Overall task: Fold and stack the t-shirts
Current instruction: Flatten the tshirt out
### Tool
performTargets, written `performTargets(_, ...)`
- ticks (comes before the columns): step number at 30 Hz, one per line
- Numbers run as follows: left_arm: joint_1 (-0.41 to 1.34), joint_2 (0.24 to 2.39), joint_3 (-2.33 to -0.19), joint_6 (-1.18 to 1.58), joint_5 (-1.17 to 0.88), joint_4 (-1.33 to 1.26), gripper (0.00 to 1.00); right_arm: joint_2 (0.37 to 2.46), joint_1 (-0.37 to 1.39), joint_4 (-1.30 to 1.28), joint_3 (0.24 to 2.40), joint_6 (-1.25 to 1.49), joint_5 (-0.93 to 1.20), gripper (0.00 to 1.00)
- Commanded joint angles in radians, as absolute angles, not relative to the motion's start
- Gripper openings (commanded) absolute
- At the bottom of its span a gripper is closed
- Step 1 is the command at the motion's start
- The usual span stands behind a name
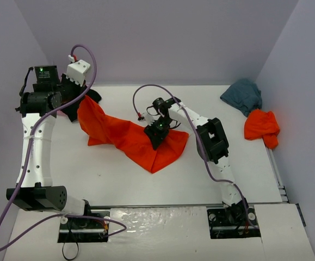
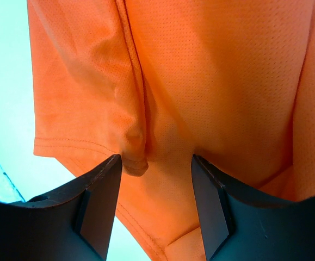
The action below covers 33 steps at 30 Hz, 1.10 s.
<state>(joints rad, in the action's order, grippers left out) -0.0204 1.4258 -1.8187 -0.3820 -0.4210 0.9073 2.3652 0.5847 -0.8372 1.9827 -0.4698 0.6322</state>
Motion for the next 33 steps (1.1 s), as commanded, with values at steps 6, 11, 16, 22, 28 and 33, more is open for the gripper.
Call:
performTargets(6,-0.015,1.383,-1.835,-0.385,-0.426,0.853,0.0,2.236,0.599,-0.88,1.993,-0.453,0.627,0.51)
performTargets(11,-0.015,1.382,-1.831,-0.385,-0.429,0.852,0.0,2.253,0.611,-0.878,1.974,-0.458,0.645,0.51)
performTargets(16,-0.015,1.381,-1.83,-0.39,-0.426,0.853,0.0,2.278,0.614,-0.877,1.973,-0.458,0.661,0.5)
performTargets(22,-0.014,1.384,-1.829,-0.391,-0.426,0.853,0.0,2.29,0.626,-0.877,1.968,-0.459,0.667,0.49)
performTargets(28,-0.015,1.381,-1.819,-0.394,-0.426,0.851,0.0,2.302,0.632,-0.876,1.958,-0.463,0.666,0.49)
performTargets(33,-0.015,1.381,-1.819,-0.397,-0.424,0.853,0.0,2.315,0.632,-0.876,1.941,-0.465,0.672,0.48)
